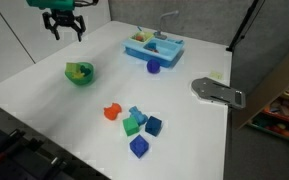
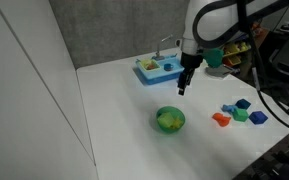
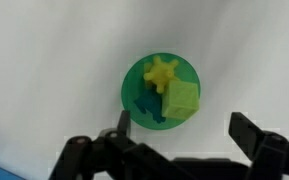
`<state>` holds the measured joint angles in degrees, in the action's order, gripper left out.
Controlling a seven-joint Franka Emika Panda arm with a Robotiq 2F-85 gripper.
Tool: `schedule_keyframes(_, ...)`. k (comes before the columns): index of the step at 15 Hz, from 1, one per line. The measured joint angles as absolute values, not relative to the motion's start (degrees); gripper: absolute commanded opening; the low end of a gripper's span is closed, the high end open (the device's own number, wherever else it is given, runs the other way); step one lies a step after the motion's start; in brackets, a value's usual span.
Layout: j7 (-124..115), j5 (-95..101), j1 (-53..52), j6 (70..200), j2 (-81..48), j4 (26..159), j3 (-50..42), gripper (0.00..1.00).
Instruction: Remove the yellow block from the green bowl and put it on the table
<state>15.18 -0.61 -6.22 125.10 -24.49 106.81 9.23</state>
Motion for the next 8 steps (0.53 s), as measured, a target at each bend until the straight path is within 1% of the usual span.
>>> schedule_keyframes(8,16.90,-1.34,-6.41,136.10,-25.35,114.08,11.46,1.00)
